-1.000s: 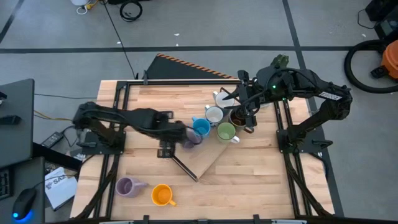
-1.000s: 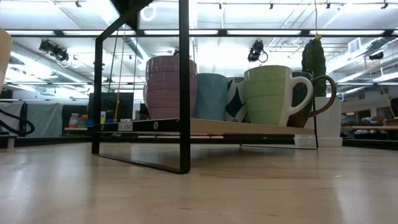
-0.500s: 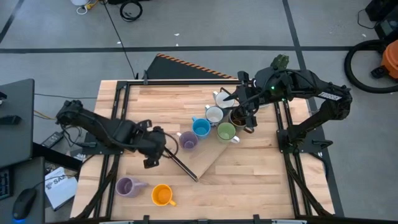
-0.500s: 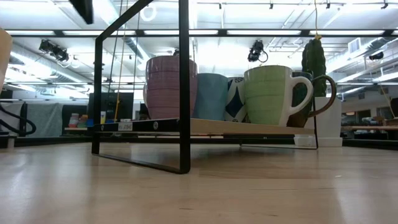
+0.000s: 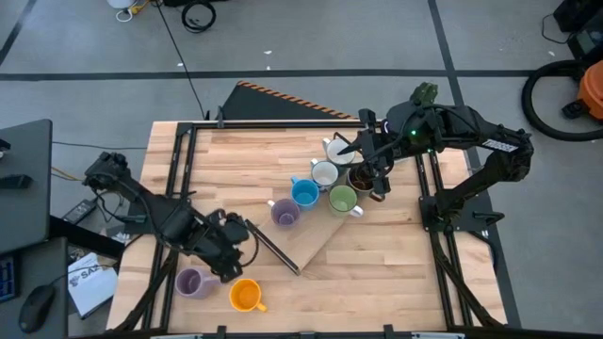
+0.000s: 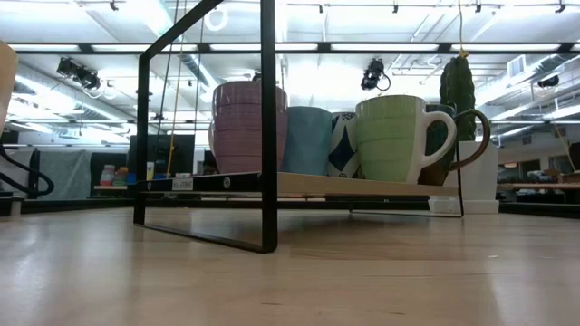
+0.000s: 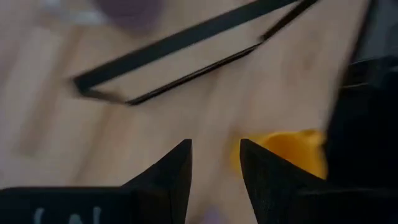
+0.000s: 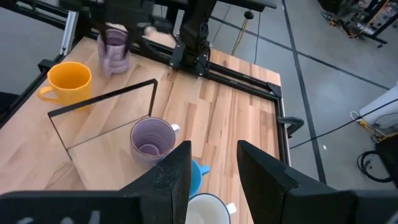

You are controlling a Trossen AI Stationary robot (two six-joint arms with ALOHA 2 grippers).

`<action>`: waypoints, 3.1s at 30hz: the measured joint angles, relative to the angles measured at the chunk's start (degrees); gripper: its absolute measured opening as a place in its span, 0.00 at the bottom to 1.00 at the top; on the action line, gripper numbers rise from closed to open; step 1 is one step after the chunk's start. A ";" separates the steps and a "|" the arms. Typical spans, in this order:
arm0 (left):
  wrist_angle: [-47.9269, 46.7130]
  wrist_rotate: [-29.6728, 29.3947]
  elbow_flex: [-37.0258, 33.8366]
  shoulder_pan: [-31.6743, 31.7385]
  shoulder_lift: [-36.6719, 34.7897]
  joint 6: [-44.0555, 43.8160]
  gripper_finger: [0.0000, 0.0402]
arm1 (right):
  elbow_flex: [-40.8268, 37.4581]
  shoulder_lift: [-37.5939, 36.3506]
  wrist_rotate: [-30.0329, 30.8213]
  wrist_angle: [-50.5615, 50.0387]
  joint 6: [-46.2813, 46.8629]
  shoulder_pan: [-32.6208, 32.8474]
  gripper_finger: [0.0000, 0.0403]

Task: Place coffee mugs
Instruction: Put the yellow mug on the shelf

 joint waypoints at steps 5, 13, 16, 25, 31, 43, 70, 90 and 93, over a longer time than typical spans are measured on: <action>6.04 3.79 0.00 -0.71 3.64 -2.78 0.35 | -1.66 0.00 0.00 1.54 1.31 0.08 0.33; 7.75 17.94 -0.02 -0.77 11.65 -2.37 0.35 | -7.59 0.07 1.01 2.28 4.44 2.49 0.33; 7.43 20.28 -0.02 -0.78 13.47 -1.35 0.35 | -9.03 0.07 4.37 2.58 4.91 3.82 0.33; 4.40 18.04 0.00 -0.33 17.46 -1.76 0.35 | -9.66 0.07 6.45 4.31 4.95 6.93 0.33; 5.83 18.28 0.00 -0.97 19.31 -2.73 0.35 | -9.66 0.04 6.49 4.74 4.57 7.43 0.33; 7.13 17.88 -3.13 -1.79 19.75 -0.05 0.20 | -9.68 0.00 6.46 4.76 2.99 7.43 0.33; 21.39 37.86 17.63 14.07 19.58 23.56 0.06 | -3.60 -0.59 12.58 1.13 2.02 7.32 0.33; 14.31 28.67 22.67 31.78 22.30 35.35 0.06 | -2.69 -7.52 12.11 5.57 0.32 5.31 0.33; 11.02 26.90 26.05 31.45 25.45 36.48 0.06 | -2.69 -7.50 12.04 6.58 -1.05 5.31 0.33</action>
